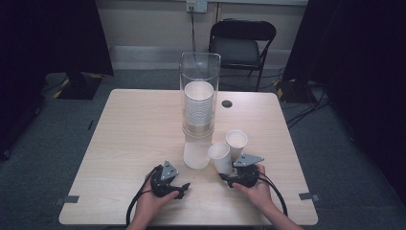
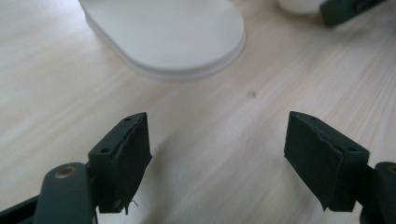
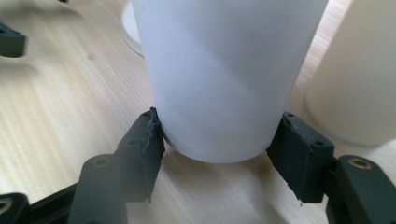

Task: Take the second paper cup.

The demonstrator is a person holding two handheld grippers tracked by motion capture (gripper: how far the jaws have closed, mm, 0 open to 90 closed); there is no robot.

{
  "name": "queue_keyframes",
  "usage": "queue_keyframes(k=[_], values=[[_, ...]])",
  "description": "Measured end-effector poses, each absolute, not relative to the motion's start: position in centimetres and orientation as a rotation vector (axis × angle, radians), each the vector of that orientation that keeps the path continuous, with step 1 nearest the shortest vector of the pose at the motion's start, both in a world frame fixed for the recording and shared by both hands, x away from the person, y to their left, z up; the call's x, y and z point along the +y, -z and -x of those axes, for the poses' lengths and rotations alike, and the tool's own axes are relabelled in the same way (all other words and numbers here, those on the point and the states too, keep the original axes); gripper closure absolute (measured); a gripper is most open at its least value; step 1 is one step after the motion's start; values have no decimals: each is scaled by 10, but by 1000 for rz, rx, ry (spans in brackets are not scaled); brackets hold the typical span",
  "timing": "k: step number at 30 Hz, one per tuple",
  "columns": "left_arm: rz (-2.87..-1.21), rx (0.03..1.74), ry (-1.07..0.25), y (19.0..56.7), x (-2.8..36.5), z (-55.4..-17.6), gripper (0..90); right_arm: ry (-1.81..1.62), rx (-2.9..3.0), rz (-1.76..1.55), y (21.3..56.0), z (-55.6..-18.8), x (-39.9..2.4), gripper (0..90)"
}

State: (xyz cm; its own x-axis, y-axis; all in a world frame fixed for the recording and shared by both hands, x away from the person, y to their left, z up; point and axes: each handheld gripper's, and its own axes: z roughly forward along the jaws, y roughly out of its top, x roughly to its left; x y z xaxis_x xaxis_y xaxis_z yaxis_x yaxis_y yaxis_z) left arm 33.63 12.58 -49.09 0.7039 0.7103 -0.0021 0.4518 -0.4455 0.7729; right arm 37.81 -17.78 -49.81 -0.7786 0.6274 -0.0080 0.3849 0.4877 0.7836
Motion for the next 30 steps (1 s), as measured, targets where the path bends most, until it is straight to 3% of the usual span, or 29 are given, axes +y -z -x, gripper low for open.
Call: queue_keyframes(k=[12,30], values=[[-1988,904,-307,460,120,-349,211,-1239,2476,-707,495,-366,-162,371],[-1998,916,-357,462,117,-349,217,-1283,2602,-583,495,-358,-137,357]])
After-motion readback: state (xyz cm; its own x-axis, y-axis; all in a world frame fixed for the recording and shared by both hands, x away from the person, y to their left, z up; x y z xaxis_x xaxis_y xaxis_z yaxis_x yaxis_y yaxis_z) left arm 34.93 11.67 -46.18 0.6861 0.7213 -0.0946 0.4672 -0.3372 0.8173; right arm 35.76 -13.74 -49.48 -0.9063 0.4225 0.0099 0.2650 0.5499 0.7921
